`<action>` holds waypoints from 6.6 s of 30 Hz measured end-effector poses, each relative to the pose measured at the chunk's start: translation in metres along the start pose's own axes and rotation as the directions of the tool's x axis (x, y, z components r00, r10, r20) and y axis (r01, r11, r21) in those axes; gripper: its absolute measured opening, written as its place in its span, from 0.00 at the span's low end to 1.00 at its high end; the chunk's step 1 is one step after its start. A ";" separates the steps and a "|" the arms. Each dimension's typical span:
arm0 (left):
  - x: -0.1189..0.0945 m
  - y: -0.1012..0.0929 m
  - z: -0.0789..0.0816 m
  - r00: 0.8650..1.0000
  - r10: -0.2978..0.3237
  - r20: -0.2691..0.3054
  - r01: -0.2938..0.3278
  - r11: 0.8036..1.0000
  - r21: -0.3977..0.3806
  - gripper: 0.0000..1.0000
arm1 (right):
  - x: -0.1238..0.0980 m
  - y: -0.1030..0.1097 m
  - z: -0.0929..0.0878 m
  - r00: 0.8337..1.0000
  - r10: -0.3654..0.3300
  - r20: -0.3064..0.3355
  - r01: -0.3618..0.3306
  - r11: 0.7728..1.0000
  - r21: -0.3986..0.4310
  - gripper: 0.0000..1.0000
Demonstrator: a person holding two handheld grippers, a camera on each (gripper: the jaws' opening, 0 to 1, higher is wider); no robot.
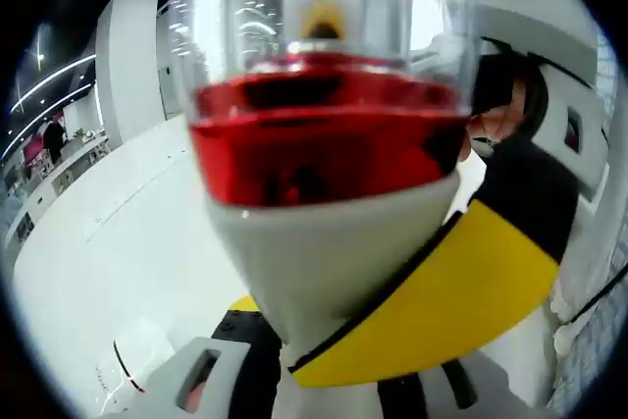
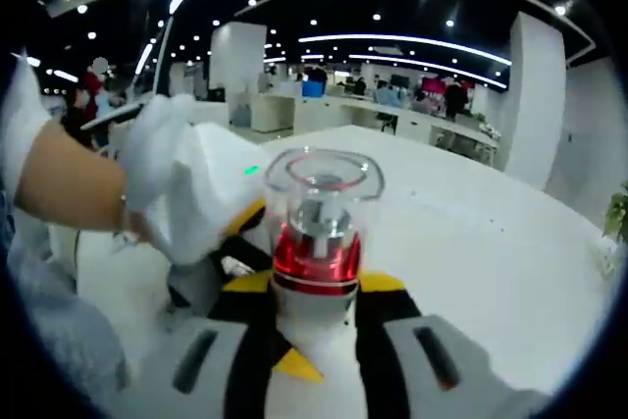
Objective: Arrange the skincare products in the storage area until every visible bottle or jar stands upright without overlapping.
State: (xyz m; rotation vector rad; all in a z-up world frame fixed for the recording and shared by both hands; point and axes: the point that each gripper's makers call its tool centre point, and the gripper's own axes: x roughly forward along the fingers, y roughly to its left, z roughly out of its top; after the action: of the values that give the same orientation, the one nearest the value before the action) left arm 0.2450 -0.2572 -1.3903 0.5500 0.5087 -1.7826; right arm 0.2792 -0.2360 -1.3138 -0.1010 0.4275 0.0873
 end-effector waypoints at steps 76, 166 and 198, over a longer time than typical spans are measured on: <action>-0.055 0.008 -0.005 0.899 0.426 0.100 -0.387 0.881 -0.273 0.18 | -0.017 0.000 -0.011 0.986 0.151 0.073 -0.161 0.971 0.176 0.28; -0.242 -0.026 -0.085 0.607 0.786 0.119 -0.585 0.543 -0.603 0.27 | 0.019 -0.023 -0.017 0.996 -0.035 0.083 0.033 0.999 0.034 0.30; -0.275 0.018 -0.111 0.704 0.698 0.130 -0.528 0.636 -0.562 0.27 | 0.020 -0.022 -0.015 0.978 -0.175 0.115 0.168 0.983 0.069 0.30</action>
State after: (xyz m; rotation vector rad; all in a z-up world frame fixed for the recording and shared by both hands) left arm 0.3419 0.0131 -1.3145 0.0238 0.4297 -0.9726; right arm 0.2935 -0.2584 -1.3344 -0.0741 0.2993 -0.0887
